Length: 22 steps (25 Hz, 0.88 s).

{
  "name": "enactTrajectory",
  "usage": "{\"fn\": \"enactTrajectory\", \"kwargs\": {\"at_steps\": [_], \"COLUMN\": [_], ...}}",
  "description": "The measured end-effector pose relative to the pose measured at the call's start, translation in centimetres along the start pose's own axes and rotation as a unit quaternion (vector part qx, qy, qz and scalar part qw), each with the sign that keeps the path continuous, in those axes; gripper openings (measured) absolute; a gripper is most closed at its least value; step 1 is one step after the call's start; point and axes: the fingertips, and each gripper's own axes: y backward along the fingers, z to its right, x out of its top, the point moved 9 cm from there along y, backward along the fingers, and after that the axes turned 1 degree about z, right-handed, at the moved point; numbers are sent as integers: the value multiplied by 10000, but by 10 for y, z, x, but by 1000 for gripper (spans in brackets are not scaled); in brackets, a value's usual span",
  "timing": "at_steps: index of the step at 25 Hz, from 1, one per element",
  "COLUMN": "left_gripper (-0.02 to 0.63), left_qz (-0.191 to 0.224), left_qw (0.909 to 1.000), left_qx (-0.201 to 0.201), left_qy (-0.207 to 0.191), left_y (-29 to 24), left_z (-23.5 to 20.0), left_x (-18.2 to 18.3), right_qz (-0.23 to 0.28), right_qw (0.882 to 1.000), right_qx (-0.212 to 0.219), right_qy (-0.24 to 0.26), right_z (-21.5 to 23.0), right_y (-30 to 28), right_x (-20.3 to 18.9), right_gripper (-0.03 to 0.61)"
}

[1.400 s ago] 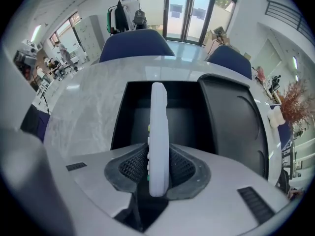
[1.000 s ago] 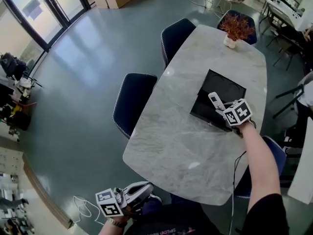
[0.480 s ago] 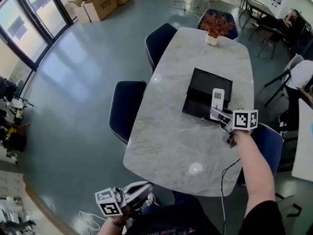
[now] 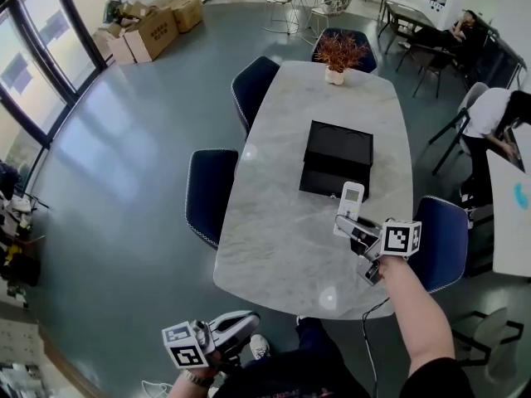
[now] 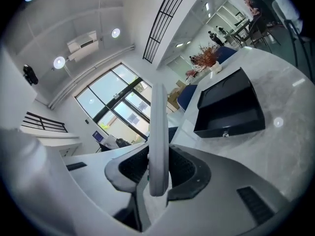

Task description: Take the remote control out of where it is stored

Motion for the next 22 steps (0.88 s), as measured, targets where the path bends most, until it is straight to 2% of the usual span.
{"fn": "enactTrajectory", "kwargs": {"at_steps": [5,9,16,22], "left_gripper": [6,6,6,6], "left_qz": [-123,-232,-556,-823], "left_qw": [9997,9991,9957,9925], "left_qx": [-208,-329,-698,-861], "left_qy": [-104,-151,-254,-258], "left_y": [17,35,60,86], "left_z": [15,18,32,39], "left_x": [-2,-9,-25,-42], "right_qz": [278,483,655,856], "right_qw": [9987,9969,9954,9932], "right_qx": [277,458,530,501], "right_qy": [-337,-421,-461,-602], "right_z": [-42,-76,-128,-161], "right_y": [21,33,57,75], "right_x": [-49,-91,-163,-221], "right_gripper": [114,114,114,114]}}
